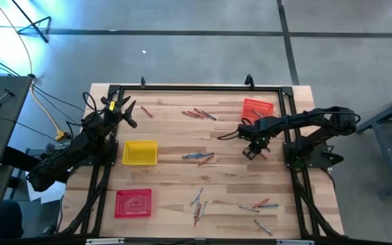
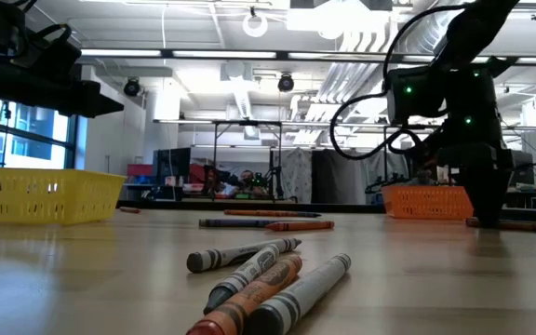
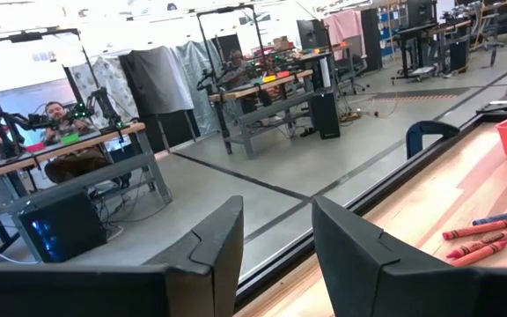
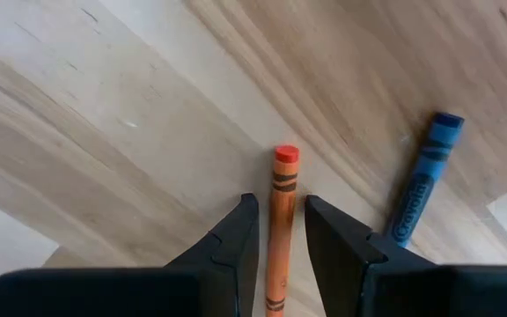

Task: Sort crayons
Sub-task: Put the orange crayon into the yellow bin

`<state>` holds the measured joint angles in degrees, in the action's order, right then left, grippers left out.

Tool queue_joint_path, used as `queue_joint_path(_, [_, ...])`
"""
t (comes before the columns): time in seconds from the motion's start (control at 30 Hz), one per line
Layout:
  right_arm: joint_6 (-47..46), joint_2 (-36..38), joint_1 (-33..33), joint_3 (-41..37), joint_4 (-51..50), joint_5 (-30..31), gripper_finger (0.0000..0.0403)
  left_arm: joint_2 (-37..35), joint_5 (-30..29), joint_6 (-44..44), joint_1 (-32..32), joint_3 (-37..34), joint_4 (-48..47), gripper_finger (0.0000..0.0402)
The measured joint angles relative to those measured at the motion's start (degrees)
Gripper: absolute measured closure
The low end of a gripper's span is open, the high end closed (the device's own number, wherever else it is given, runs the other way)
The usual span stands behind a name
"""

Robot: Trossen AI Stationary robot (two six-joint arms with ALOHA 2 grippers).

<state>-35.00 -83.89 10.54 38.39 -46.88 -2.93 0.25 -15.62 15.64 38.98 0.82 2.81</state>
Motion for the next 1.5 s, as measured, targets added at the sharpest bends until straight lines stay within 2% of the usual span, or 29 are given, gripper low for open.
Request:
queue_joint_path(0.77, [-0.1, -2.7, 0.0, 0.1, 0.9, -0.4, 0.0316, 0.0, 0.0, 0.0, 0.0, 0.0, 0.0, 0.0275])
queue_joint_path(1.23, [-1.0, -2.7, 0.0, 0.0, 1.3, -0.5, 0.0391, 0.0, 0.0, 0.0, 0.0, 0.0, 0.0, 0.0275])
queue_joint_path(1.5, [-1.0, -2.7, 0.0, 0.0, 1.3, -0.6, 0.0400, 0.0, 0.0, 0.0, 0.0, 0.0, 0.0, 0.0275])
